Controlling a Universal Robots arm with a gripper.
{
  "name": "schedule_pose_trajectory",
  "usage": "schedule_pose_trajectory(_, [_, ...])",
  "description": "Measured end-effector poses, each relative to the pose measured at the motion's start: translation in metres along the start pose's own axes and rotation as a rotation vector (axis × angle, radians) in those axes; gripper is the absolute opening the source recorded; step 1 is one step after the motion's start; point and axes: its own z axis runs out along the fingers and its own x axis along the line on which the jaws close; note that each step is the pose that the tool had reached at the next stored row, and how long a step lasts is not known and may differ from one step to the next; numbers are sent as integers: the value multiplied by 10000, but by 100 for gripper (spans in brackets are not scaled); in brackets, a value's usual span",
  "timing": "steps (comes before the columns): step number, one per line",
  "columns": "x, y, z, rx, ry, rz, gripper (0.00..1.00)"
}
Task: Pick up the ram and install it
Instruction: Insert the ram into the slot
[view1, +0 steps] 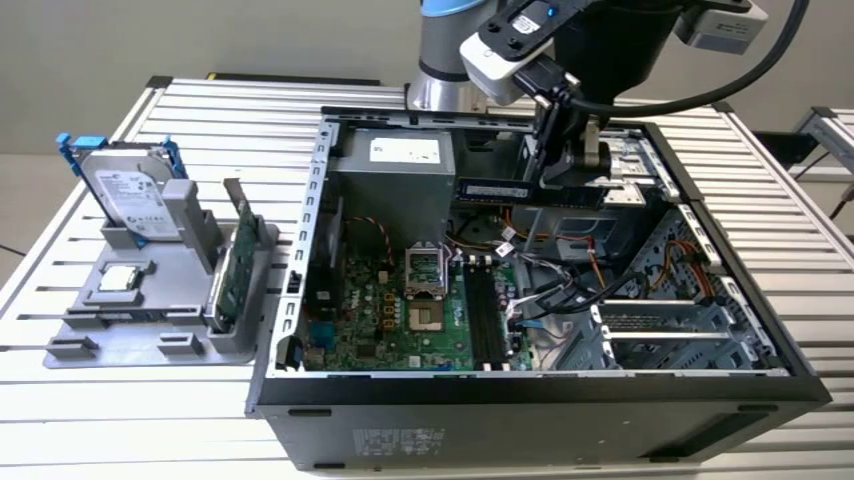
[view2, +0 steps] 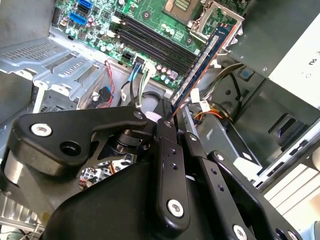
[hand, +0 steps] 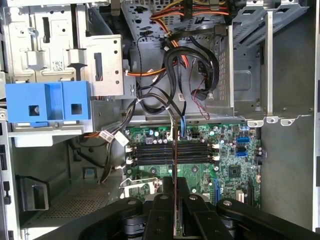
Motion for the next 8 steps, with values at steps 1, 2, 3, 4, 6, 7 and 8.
schedule_pose_trajectory(1, [0,0,0,1,0,47,0])
schedule_pose_trajectory(2, [0,0,0,1,1,95,0])
schedule_pose_trajectory(3, [0,0,0,1,2,141,0])
schedule_pose_trajectory(4, [0,0,0,1,2,187,0])
schedule_pose_trajectory(6, [0,0,0,3,3,282,0])
schedule_pose_trajectory(7, [0,0,0,3,3,329,0])
schedule_pose_trajectory(8, [-1,0,0,3,4,377,0])
